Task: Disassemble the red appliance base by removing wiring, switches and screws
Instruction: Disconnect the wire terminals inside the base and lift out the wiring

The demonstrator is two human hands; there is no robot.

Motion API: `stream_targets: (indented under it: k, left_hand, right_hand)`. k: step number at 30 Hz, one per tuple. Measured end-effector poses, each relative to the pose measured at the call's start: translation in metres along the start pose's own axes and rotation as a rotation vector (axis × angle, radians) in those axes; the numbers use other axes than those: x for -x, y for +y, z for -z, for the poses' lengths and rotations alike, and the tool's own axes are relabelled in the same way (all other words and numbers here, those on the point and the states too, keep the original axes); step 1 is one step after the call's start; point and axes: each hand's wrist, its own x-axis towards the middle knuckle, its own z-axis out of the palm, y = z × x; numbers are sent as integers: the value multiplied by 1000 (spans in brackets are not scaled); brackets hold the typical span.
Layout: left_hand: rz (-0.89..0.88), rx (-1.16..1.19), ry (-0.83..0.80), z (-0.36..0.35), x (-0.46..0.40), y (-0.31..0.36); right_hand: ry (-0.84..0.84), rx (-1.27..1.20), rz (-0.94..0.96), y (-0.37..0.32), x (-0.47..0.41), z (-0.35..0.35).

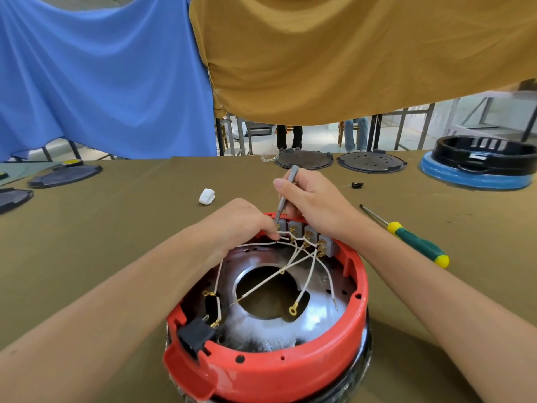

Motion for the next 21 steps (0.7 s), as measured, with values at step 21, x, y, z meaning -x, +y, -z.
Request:
stream_targets:
  k: [21]
  left_hand:
    - [4,11,-8,0,0,-1]
  right_hand:
    - [3,-55,-61,1,-4,2]
